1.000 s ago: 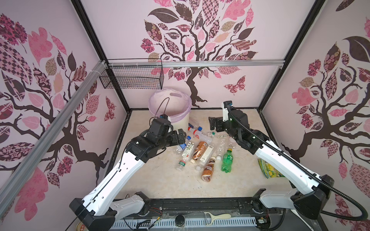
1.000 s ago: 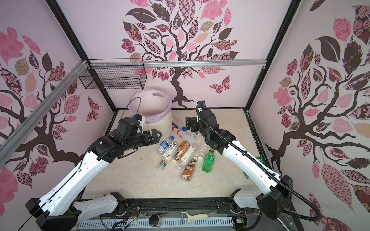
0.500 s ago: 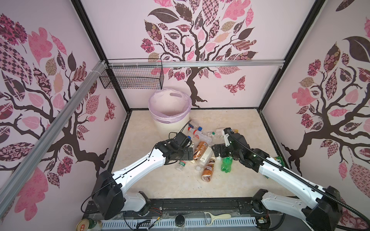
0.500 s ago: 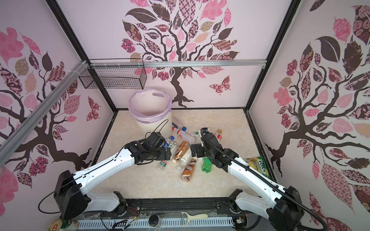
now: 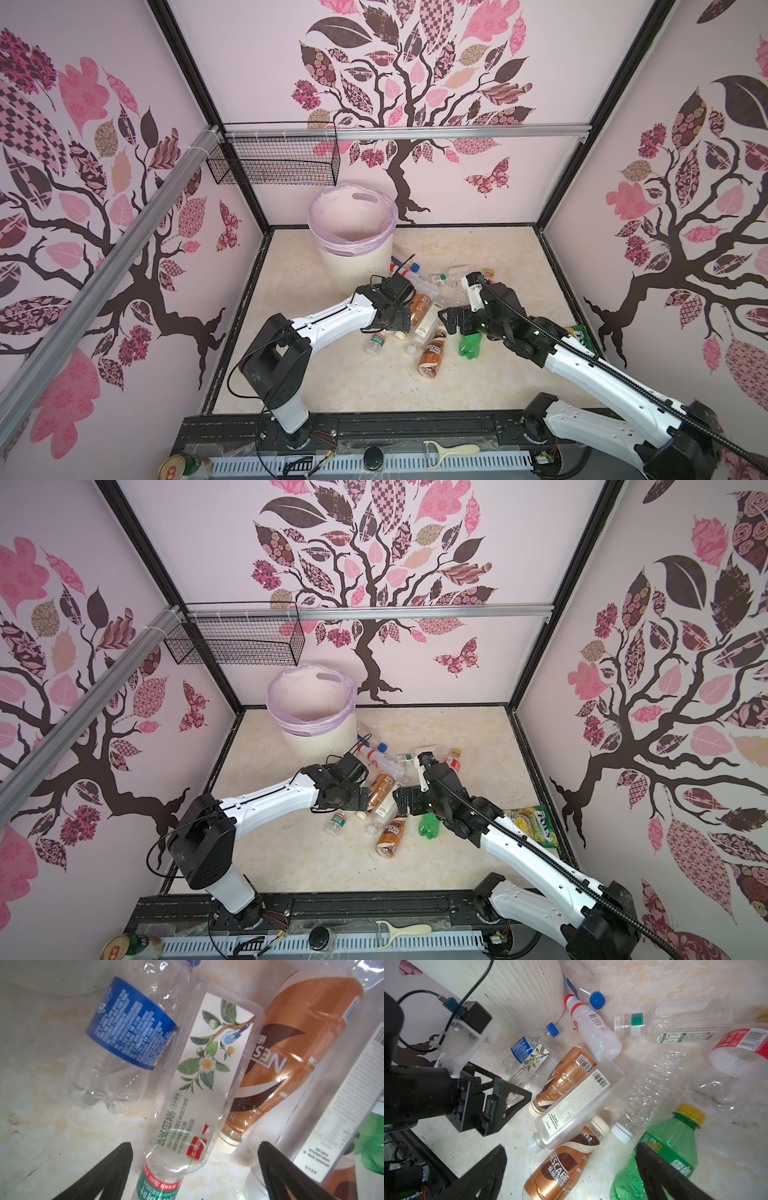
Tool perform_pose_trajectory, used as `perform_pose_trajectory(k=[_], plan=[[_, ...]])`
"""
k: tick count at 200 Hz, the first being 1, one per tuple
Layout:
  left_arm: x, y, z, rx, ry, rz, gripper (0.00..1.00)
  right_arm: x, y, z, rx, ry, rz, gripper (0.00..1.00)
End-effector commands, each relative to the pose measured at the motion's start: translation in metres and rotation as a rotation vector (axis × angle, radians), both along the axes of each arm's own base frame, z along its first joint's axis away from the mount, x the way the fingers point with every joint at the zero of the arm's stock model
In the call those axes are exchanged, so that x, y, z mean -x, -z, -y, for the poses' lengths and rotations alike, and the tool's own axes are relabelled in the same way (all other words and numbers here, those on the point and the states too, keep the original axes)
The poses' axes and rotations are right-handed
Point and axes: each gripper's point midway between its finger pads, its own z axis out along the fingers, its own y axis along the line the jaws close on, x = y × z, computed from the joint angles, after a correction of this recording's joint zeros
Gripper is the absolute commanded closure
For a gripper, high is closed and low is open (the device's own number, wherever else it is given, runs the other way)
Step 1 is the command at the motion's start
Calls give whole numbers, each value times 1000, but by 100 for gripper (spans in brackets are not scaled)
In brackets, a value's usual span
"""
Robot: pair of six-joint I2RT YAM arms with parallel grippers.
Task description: Throw the plastic bottles in the bin
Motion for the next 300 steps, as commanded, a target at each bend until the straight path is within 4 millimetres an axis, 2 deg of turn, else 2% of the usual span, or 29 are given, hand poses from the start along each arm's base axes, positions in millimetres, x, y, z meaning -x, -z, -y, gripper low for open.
perform_pose_trajectory(k=[1,80,129,187,242,300], plan=[[-12,-8,8,1,11,42,2,0,-13,-5,-40,-11,13,0],[-23,6,4,15,-15,22,5,-4,-21,4,-116,28,24,1],[-26,16,2,35,-21,-14,11,-4,-16,6,-107,35,24,1],[-24,29,0,28,-25,-48,13,-4,-13,4,-111,24,21,0],[-23,37,-3,28,-26,-66,26,-4,-11,6,-107,30,25,1],[-21,43,-4,18,-26,-79,25,-4,-9,5,-108,28,22,0]])
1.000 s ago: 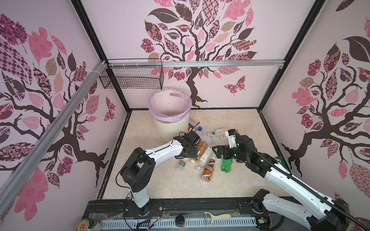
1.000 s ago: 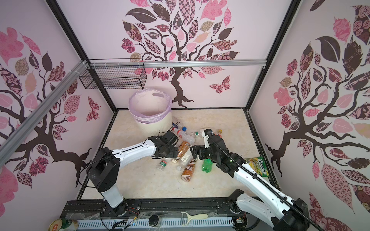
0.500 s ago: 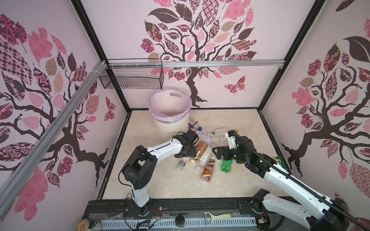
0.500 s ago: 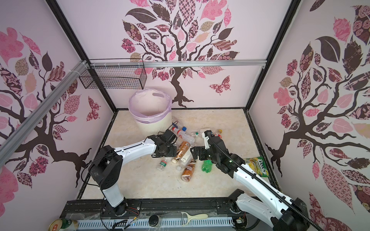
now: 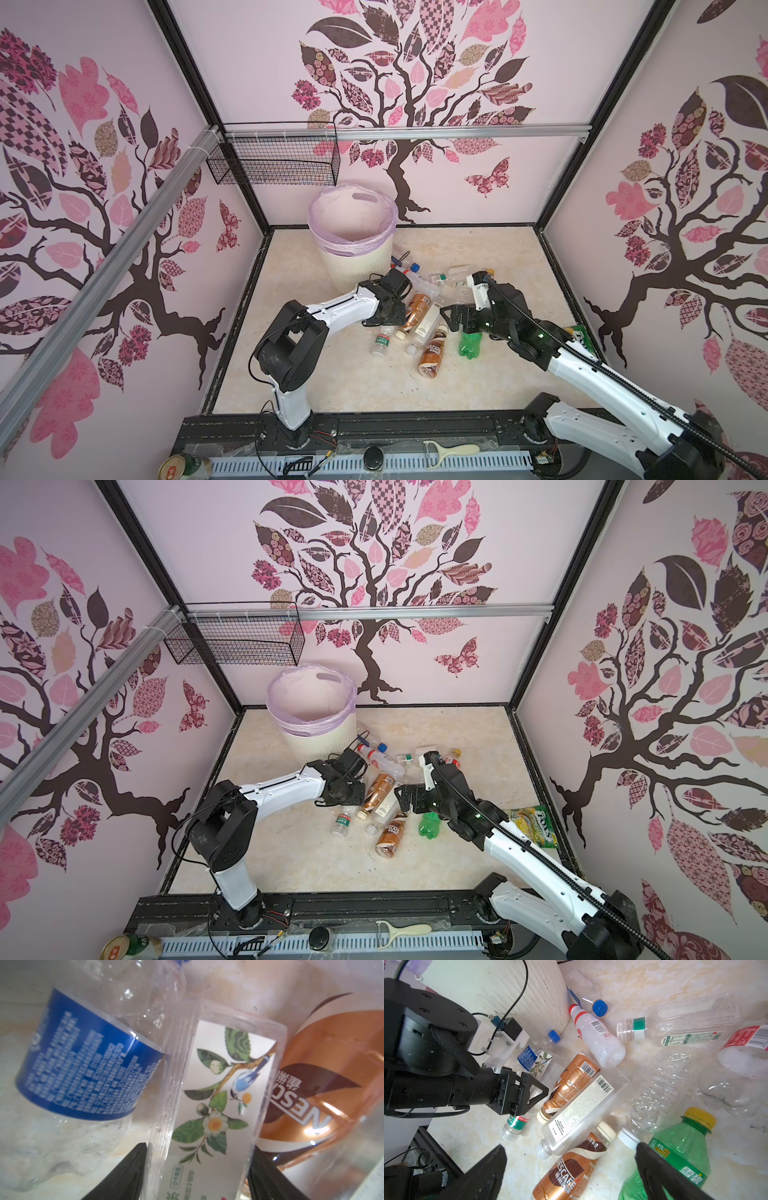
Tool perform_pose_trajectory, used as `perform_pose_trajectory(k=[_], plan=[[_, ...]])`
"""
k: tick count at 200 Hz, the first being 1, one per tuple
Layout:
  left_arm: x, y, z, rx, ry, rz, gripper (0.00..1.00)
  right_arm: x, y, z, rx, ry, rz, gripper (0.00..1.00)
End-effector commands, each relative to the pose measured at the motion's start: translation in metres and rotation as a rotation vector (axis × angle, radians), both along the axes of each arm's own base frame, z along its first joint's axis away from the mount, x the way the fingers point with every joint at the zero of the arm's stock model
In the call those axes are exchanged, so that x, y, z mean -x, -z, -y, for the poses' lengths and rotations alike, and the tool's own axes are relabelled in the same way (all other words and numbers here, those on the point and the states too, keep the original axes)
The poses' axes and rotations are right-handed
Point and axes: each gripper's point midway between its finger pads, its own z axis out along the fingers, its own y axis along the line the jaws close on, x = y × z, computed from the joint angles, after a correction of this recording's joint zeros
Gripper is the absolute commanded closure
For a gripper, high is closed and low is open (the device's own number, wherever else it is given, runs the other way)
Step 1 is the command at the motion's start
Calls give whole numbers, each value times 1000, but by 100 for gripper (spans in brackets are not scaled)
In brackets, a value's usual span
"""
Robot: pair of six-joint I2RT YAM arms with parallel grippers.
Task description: Throw the plastic bottles in the bin
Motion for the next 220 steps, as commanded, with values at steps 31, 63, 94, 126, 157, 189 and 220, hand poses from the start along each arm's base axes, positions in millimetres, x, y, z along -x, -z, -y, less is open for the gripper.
perform_pose_trajectory(k=[31,63,94,126,157,189,220], plan=[[3,13,-4,-22,9,-22,30,-1,-4,0,-18,7,11,0],[4,7,-7,-23,10,-10,37,0,-6,1,-22,10,13,0],[3,-2,-9,-24,14,6,37,0,-6,1,-25,11,13,0],[3,-13,-8,-11,23,26,38,0,-6,0,-32,9,10,1],[3,-24,-7,4,35,48,38,0,-8,0,-37,11,10,0],[3,-39,-4,31,50,69,39,1,-10,1,-42,14,12,1],[2,-58,2,60,69,104,40,1,-13,1,-50,19,16,1]])
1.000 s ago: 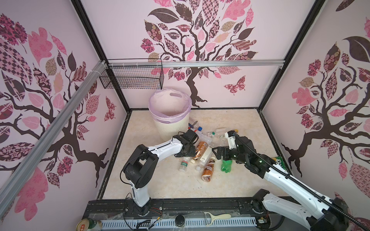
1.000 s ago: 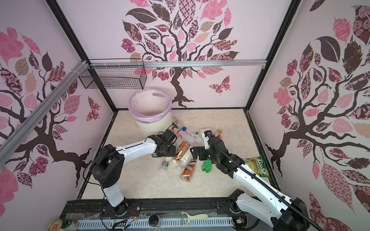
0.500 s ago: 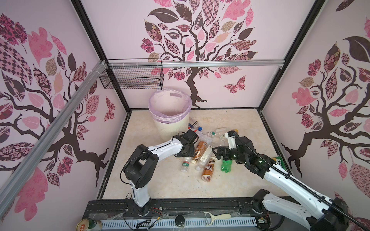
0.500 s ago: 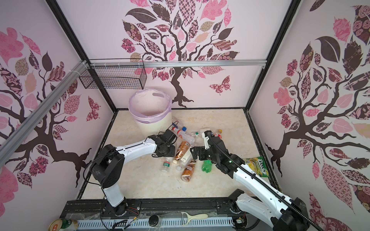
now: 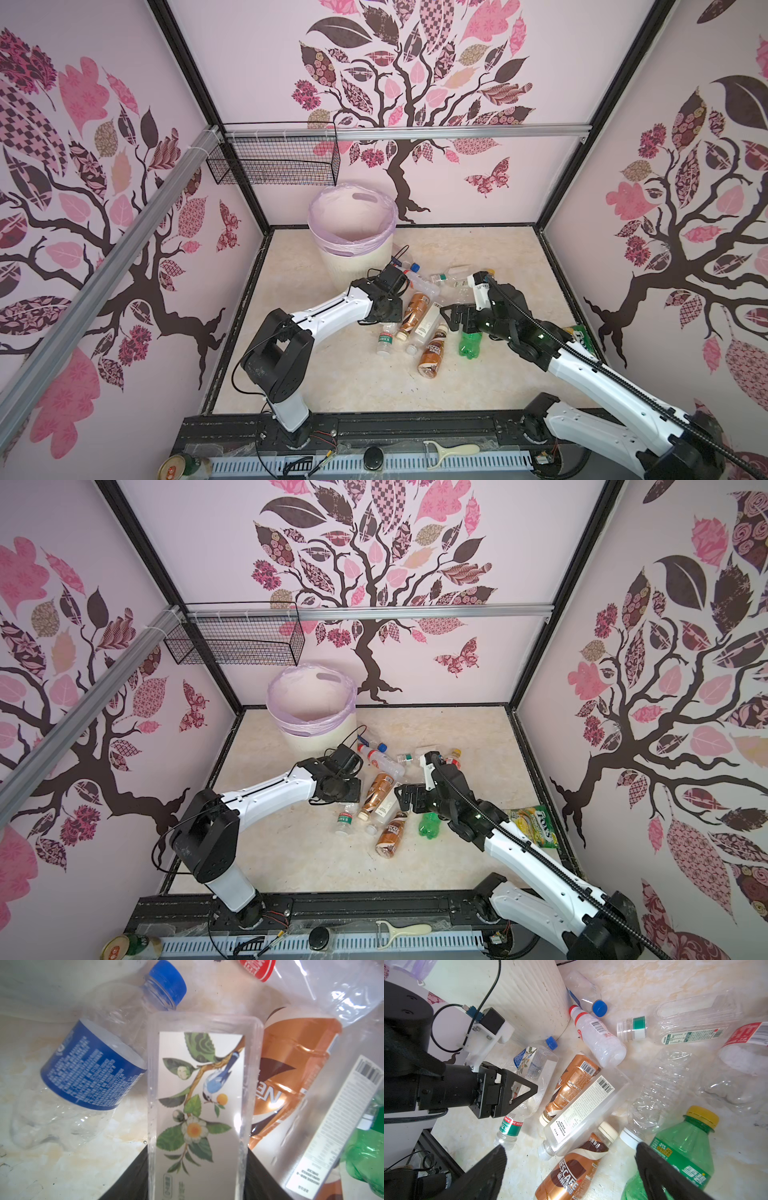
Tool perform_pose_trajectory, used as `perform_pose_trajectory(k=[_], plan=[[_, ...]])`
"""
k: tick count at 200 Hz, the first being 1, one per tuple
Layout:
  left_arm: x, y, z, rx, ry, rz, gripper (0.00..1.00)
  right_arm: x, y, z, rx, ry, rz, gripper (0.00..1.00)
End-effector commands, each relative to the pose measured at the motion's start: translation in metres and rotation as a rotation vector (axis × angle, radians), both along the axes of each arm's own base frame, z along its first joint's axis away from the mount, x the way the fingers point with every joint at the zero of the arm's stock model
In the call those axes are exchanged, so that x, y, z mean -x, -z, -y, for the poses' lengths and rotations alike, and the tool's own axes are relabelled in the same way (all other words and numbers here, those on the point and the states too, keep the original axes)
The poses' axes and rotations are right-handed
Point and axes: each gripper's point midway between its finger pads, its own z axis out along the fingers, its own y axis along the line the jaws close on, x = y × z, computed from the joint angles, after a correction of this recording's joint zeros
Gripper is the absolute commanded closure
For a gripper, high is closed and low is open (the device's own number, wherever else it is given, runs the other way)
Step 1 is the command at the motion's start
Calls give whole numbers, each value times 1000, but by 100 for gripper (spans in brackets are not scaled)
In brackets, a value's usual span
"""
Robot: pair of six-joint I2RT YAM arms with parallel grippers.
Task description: Throw the plastic bottles in the bin
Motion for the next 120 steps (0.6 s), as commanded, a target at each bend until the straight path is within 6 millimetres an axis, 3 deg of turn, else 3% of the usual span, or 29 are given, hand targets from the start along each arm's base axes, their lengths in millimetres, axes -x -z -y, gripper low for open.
perform_pose_trajectory(k=[1,29,60,120], plan=[[0,-21,3,24,26,40,39,1,-12,1,-30,8,18,0],[1,-48,13,66,62,93,41,1,-21,1,-43,13,32,0],[-1,-97,29,132,111,212,41,0,-36,2,-53,15,55,1],[-20,-236,40,251,161,533,41,-6,-81,5,-51,27,145,0]])
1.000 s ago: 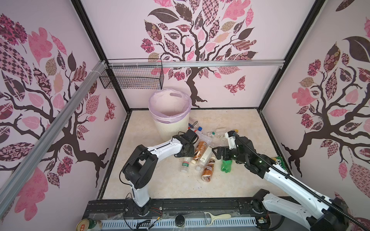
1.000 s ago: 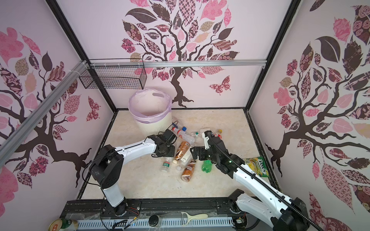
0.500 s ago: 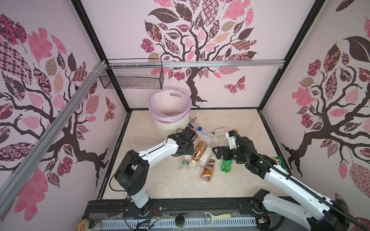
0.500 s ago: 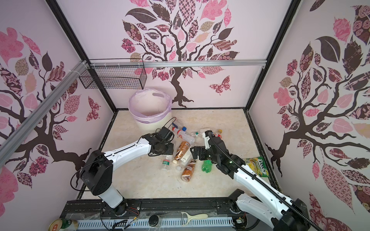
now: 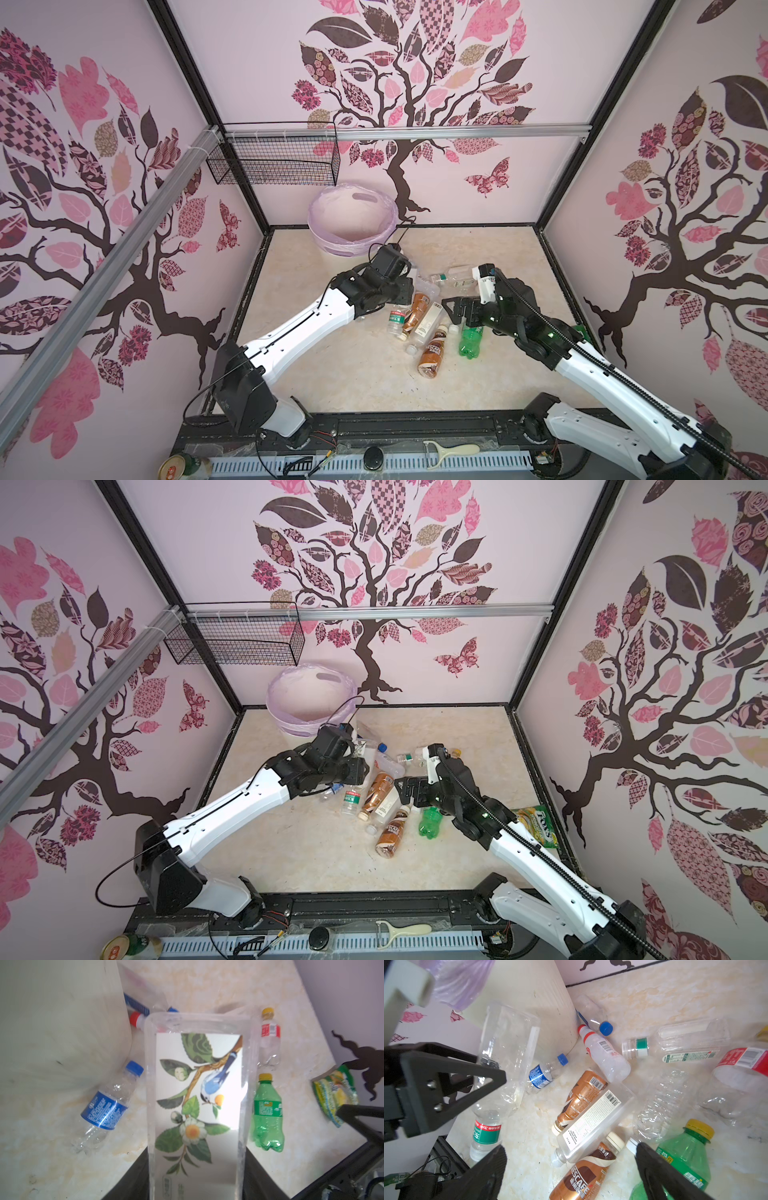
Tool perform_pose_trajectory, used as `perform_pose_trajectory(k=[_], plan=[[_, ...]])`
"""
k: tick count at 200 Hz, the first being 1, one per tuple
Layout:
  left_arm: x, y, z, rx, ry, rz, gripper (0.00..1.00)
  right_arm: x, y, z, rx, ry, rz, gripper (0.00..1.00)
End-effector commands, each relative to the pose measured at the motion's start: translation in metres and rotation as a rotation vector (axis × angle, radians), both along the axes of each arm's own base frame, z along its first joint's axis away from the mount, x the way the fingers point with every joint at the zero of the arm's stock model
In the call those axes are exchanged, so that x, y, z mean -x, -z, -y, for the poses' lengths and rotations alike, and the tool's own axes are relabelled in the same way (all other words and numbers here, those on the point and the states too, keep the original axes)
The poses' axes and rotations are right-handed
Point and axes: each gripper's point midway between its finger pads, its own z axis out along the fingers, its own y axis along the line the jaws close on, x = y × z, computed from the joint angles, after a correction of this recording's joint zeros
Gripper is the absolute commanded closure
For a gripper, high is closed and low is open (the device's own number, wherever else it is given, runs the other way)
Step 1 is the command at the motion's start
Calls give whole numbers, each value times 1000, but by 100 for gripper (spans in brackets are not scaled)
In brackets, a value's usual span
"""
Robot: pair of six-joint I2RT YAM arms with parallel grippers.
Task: Throw the plastic bottles in the bin
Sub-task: 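Lift the bottle with left gripper up over the bin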
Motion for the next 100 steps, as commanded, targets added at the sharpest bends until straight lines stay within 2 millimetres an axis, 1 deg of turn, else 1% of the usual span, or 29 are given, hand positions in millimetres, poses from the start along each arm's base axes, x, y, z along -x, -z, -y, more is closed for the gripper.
perform_pose_trajectory(k=[1,11,26,39,48,56,58,59,61,84,100], plan=[[-14,-76,3,60,18,188,41,-2,-33,6,-4,15,72,0],[-17,-101,4,79,24,241,41,-3,-40,5,-12,14,84,0],[-21,-139,1,95,15,330,41,-5,-53,1,-29,3,101,0],[-25,-174,-6,106,-9,416,41,-7,-65,-4,-40,-15,119,0],[-29,-194,-12,103,-31,462,41,-9,-75,-8,-48,-31,131,0],[-32,-209,-16,106,-36,489,41,-10,-88,-13,-63,-49,147,0],[-34,-208,-17,99,-36,486,41,-10,-91,-14,-67,-55,151,0],[-33,-216,-18,109,-39,500,41,-10,-93,-15,-69,-59,153,0],[-34,-224,-21,118,-44,515,41,-10,-97,-16,-75,-63,158,0],[-42,-262,-41,129,-95,587,41,-12,-141,-30,-147,-115,217,0],[-43,-294,-59,145,-137,668,40,-14,-167,-35,-184,-131,253,0]])
